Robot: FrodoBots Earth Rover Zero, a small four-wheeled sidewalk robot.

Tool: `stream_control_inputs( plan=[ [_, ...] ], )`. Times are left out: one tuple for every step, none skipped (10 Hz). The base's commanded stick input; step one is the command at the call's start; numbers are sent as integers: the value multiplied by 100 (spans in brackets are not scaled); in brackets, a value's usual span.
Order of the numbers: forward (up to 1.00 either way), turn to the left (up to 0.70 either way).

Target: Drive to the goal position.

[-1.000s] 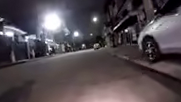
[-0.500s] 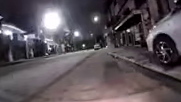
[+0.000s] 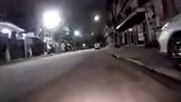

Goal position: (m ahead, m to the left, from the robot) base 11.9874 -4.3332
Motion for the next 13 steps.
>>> stream_control_inputs(
  plan=[
    [100,0],
    [100,0],
    [100,0],
    [100,0],
    [100,0],
    [100,0],
    [100,0],
    [100,0],
    [100,0],
    [100,0],
    [100,0],
    [100,0],
    [100,0]
  ],
)
